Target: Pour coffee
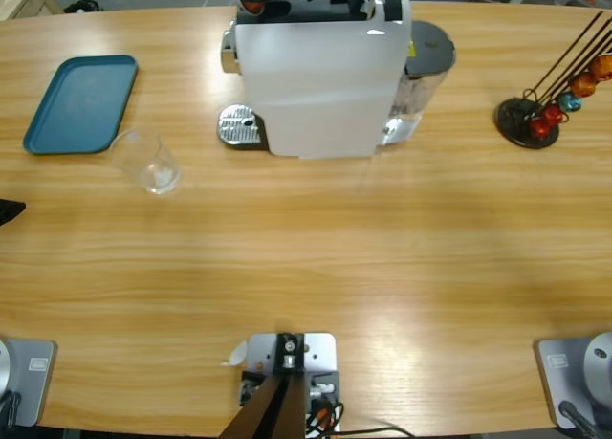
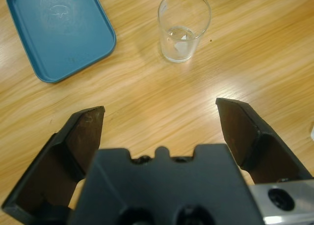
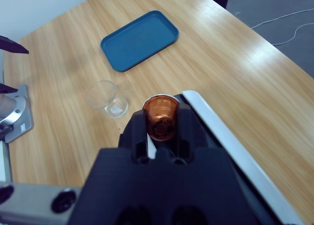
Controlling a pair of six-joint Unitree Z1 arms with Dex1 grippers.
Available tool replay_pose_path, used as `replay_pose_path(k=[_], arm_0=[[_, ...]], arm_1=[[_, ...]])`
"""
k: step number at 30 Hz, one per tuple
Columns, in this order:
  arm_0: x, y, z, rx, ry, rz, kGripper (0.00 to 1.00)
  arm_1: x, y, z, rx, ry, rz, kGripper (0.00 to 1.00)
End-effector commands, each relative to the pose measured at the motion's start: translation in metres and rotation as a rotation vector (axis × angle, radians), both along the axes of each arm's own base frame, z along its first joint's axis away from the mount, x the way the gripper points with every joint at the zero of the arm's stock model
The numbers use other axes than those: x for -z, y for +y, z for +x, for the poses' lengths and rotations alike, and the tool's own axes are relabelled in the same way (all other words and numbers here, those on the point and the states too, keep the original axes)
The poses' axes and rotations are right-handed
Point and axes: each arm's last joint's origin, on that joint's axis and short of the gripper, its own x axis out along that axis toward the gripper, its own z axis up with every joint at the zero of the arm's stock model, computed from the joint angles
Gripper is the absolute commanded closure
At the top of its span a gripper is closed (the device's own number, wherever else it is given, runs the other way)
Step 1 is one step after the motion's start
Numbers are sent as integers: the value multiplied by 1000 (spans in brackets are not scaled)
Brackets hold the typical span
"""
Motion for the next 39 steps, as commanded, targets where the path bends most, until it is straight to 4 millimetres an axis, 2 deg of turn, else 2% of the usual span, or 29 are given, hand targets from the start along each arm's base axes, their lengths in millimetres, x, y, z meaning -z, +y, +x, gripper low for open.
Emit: replay_pose_path(k=[1,8,10,14,15,19,29,34,37,39], arm_0=[[9,5,-5,-21,13,9,13],[9,5,-4,-21,13,10,13],[9,5,-5,-21,12,10,13],[9,6,-5,-21,9,8,13],[9,6,-5,-21,9,7,13],[9,6,-5,-21,8,6,13],[9,5,-5,-21,12,9,13],[9,5,-5,-21,12,9,13],[9,5,-5,-21,12,9,13],[9,5,-5,-21,13,10,13]], arm_1=[[31,-7,10,54,57,-67,1000],[33,-10,8,64,60,-76,992],[33,-10,10,84,58,-80,574],[28,-14,10,152,34,-101,94],[26,-14,9,166,23,-106,10],[19,-15,4,205,-12,-127,0],[-21,-19,-20,233,-113,-97,0],[-53,-18,-28,233,-167,-52,0],[-75,-11,-47,193,-164,-59,9],[-83,-4,-71,137,-134,-74,83]])
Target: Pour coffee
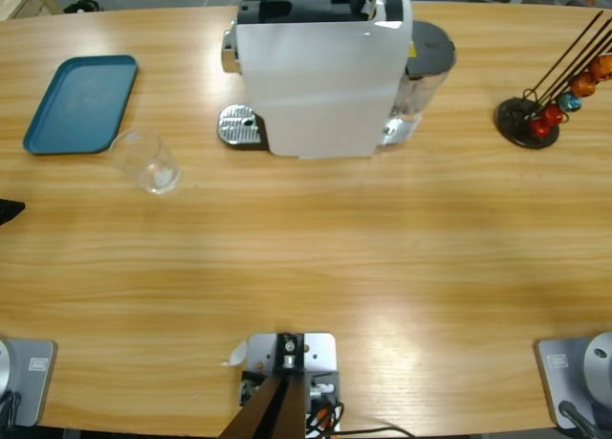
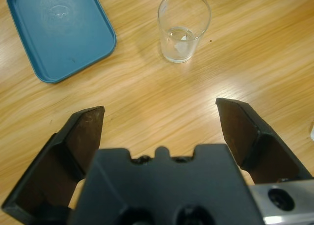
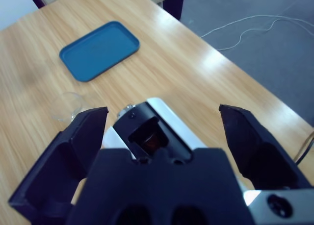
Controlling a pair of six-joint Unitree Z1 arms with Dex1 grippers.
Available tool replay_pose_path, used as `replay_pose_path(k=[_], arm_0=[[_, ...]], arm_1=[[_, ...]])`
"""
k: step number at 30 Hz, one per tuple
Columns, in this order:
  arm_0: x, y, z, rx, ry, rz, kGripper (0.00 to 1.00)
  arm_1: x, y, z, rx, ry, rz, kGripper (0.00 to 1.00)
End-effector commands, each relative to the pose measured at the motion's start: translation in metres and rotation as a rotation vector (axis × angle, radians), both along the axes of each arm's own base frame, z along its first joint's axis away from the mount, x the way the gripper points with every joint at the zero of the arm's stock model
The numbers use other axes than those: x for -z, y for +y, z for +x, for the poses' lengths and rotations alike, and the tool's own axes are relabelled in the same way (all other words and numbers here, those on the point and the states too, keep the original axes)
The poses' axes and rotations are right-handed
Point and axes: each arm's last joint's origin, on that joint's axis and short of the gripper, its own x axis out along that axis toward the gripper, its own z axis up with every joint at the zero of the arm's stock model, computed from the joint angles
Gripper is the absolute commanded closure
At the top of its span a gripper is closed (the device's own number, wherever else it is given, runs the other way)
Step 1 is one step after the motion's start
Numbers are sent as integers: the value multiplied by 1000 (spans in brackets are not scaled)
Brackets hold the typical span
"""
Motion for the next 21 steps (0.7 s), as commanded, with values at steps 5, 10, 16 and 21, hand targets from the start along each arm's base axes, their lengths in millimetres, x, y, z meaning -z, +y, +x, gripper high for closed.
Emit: replay_pose_path(k=[5,10,16,21], arm_0=[[10,3,-2,-19,23,18,13],[11,-1,3,-19,44,34,13],[11,-1,3,-14,47,31,13],[12,-1,3,-14,50,33,13]], arm_1=[[-56,-9,-121,-87,179,-33,714],[-46,-60,-161,59,371,94,1000],[-31,-108,-178,448,425,221,1000],[-31,-78,-137,681,346,383,1000]])
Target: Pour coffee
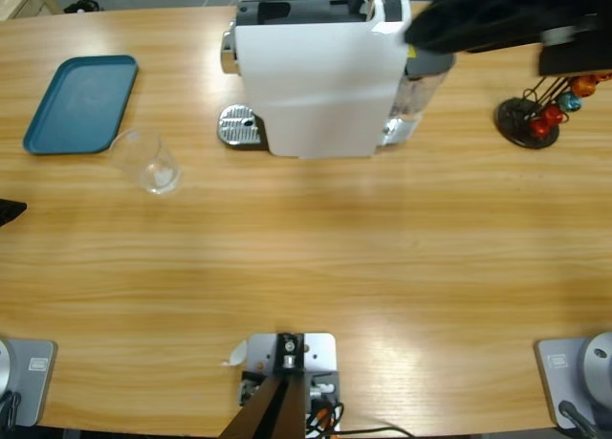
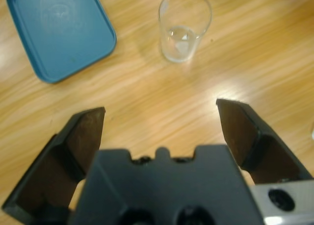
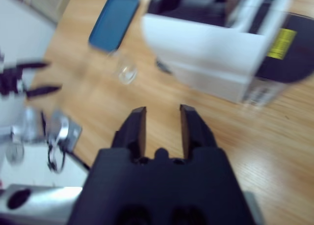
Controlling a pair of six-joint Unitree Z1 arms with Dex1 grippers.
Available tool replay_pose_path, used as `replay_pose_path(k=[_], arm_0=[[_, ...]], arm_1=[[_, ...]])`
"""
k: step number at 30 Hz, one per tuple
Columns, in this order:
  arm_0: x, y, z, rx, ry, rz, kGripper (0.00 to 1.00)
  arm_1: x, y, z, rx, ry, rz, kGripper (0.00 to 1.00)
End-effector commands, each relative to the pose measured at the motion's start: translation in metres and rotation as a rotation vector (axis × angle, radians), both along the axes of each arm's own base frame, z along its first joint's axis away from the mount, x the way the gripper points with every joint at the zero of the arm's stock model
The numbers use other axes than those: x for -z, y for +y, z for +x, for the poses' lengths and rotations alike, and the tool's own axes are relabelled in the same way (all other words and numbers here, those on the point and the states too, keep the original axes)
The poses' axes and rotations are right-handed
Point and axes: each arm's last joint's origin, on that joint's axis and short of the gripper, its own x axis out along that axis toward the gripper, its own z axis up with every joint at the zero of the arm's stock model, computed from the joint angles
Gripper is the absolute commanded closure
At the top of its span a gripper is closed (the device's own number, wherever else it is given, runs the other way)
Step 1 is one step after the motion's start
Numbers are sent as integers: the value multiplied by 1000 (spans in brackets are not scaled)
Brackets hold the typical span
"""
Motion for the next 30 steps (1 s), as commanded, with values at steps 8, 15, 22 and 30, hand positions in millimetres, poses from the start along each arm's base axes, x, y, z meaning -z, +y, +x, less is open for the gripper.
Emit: replay_pose_path(k=[8,15,22,30], arm_0=[[11,0,1,-12,38,24,9],[11,1,0,-12,37,22,9],[10,3,-3,-9,24,10,9],[9,4,-4,-6,22,7,9]], arm_1=[[20,94,115,492,-148,138,1000],[11,128,102,391,-139,189,1000],[59,165,118,338,-49,195,1000],[128,193,128,291,56,115,1000]])
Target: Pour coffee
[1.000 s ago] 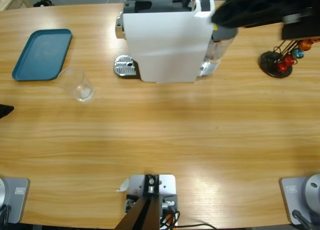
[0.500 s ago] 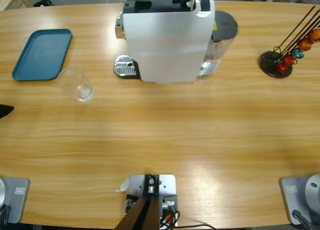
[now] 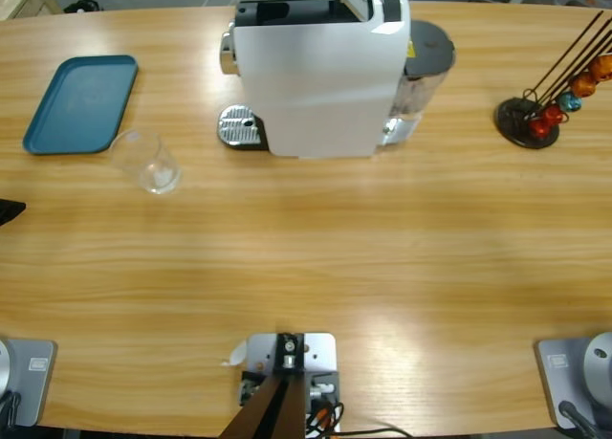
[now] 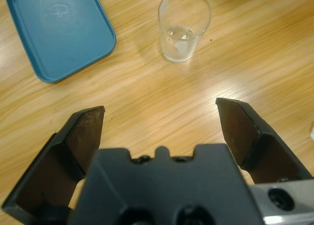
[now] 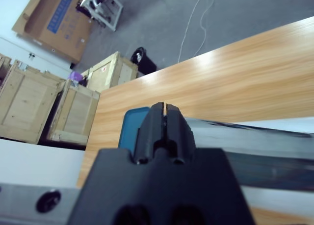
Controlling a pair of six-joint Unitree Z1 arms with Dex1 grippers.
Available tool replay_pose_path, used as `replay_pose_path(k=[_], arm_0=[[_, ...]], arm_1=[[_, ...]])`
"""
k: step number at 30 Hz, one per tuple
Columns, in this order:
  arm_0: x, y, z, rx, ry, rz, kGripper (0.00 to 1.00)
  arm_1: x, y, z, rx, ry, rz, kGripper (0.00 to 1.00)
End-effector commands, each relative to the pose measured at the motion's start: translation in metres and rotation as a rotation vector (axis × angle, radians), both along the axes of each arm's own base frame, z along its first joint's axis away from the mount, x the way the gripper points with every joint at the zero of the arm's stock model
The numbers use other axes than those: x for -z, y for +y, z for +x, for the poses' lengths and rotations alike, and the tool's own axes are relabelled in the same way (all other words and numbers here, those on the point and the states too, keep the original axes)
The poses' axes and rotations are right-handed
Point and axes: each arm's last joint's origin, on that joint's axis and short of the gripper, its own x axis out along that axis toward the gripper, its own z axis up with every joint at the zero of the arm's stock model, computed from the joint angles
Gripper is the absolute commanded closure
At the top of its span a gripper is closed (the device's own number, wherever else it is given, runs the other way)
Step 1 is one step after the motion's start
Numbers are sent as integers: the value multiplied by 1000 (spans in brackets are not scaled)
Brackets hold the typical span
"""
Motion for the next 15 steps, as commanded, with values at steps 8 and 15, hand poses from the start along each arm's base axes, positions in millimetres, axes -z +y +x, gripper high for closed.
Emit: replay_pose_path(k=[8,15], arm_0=[[9,6,-7,-5,12,-2,11],[9,6,-8,-4,10,-5,12]], arm_1=[[172,40,-2,-54,309,-187,1000],[211,29,3,-22,429,-249,1000]])
